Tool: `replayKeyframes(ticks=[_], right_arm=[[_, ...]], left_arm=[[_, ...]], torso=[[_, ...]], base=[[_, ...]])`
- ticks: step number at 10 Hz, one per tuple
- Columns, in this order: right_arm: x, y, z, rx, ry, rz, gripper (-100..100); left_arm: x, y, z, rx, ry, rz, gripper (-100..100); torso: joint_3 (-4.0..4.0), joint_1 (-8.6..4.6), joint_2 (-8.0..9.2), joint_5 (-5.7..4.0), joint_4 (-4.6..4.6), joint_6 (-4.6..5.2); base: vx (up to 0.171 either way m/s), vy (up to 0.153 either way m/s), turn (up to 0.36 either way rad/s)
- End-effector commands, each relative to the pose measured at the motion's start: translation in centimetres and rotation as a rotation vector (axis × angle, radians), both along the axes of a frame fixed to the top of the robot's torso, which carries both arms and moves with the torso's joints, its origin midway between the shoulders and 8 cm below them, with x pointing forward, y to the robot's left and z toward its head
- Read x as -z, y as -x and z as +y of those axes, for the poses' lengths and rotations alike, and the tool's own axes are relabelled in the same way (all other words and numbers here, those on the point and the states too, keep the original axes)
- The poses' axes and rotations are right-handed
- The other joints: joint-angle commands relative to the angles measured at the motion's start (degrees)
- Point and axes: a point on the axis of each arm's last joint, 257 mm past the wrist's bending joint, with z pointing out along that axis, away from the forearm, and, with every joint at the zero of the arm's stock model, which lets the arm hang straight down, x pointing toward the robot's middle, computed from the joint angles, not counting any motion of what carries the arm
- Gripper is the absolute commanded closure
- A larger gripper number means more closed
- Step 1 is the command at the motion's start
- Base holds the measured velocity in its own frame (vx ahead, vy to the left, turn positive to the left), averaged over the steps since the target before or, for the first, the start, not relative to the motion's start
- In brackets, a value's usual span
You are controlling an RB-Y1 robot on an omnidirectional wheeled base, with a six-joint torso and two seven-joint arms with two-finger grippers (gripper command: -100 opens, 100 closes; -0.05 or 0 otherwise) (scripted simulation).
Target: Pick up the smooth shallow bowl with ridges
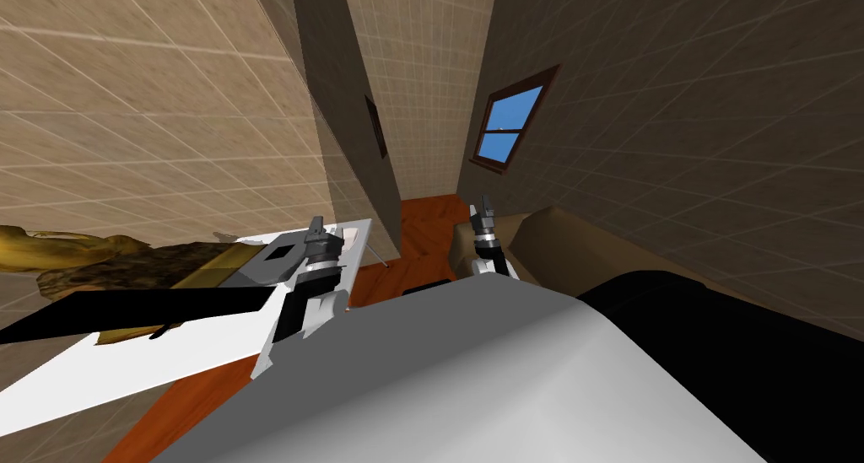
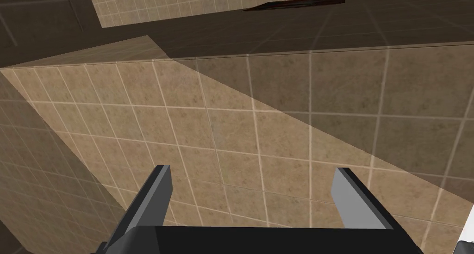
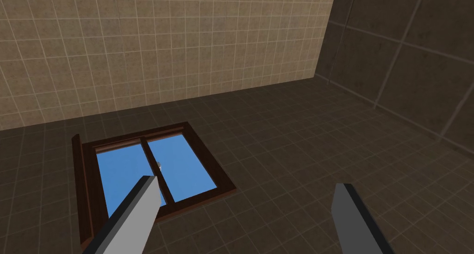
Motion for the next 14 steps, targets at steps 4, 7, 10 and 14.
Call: replayKeyframes(ticks=[4, 7, 10, 14], right_arm=[[0.0, 0.0, 0.0, 0.000, 0.000, 0.000, 0], [0.0, 0.0, 0.0, 0.000, 0.000, 0.000, 0], [0.0, 0.0, 0.0, 0.000, 0.000, 0.000, 0], [0.0, 0.0, 0.0, 0.000, 0.000, 0.000, 0]], left_arm=[[1.9, -1.1, 2.3, -0.016, 0.024, 0.102, -100], [3.4, -1.8, 4.1, -0.030, 0.047, 0.178, -100], [4.7, -2.1, 5.0, -0.039, 0.061, 0.238, -100], [6.4, -2.3, 6.7, -0.057, 0.089, 0.323, -100]], torso=[[-0.01, 0.05, -0.01, 0.01, 0.00, 0.00], [-0.01, 0.06, -0.03, 0.01, -0.01, 0.00], [-0.01, 0.08, -0.03, 0.02, 0.00, 0.00], [-0.03, 0.15, -0.06, 0.03, -0.01, 0.00]], base=[[-0.024, -0.034, -0.009], [-0.022, -0.034, -0.019], [-0.017, -0.024, -0.020], [-0.010, -0.009, -0.031]])
